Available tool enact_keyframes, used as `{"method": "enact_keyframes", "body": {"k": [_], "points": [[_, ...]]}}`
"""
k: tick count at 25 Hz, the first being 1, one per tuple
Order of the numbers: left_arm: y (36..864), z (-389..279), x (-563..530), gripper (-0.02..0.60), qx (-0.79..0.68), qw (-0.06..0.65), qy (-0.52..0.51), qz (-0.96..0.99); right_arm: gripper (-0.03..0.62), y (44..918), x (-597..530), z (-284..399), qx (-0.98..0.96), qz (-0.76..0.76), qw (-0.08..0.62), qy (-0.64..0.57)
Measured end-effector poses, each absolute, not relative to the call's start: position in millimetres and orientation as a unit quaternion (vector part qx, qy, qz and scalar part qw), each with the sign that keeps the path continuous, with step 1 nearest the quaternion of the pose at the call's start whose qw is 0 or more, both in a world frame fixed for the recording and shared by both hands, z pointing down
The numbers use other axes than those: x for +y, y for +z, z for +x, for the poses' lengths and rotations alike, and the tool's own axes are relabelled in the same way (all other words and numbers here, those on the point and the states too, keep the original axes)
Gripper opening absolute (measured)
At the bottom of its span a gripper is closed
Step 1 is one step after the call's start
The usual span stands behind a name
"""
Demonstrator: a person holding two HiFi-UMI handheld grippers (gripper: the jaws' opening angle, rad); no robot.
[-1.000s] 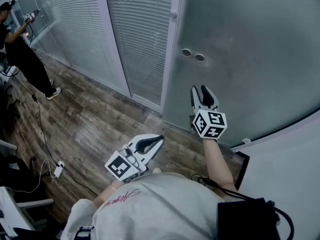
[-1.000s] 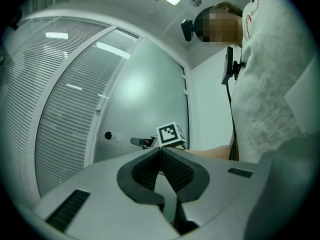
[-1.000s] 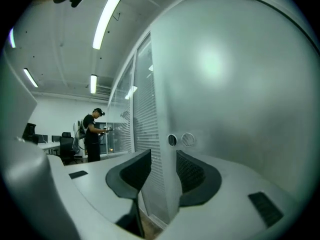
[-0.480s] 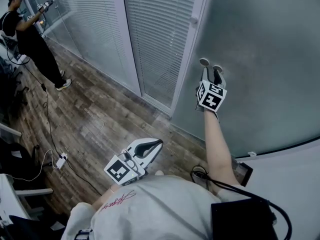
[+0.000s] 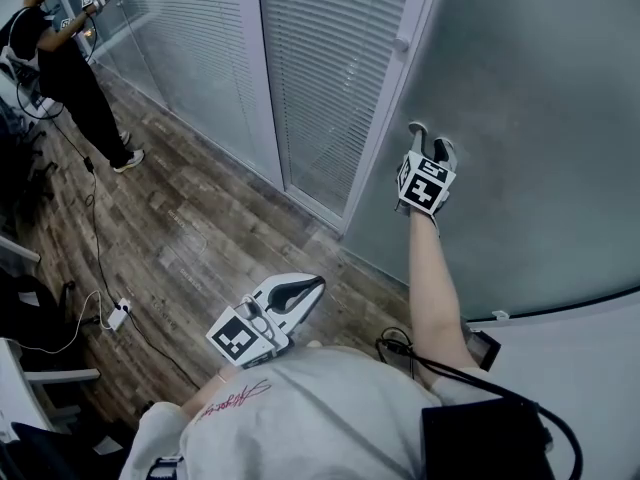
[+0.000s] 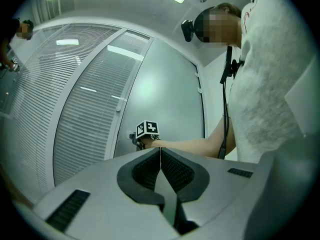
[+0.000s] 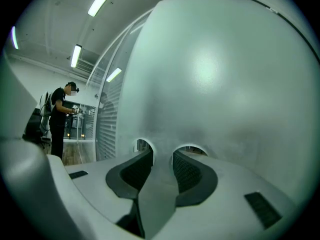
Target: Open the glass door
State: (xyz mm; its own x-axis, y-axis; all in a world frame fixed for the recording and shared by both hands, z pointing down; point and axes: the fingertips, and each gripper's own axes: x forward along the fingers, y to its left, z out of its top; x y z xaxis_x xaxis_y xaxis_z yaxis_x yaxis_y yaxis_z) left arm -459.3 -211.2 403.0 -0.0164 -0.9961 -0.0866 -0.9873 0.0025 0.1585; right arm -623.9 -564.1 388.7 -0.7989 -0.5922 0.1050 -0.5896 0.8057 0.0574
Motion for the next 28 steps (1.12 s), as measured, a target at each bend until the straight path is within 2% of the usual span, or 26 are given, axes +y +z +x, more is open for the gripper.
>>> {"method": "enact_keyframes", "body": {"k": [11,28], "points": [[403,-451,-210,0.018,-0.7,0.026,-0.089,0.708,0.12,386,-554,-615,-0.947,0.319,0.039,0.011],[404,-421,-199,0.018,-0.69,0.024,-0.096,0.717,0.115,383,-510,-587,-0.956,0.292,0.035,-0.003]]}}
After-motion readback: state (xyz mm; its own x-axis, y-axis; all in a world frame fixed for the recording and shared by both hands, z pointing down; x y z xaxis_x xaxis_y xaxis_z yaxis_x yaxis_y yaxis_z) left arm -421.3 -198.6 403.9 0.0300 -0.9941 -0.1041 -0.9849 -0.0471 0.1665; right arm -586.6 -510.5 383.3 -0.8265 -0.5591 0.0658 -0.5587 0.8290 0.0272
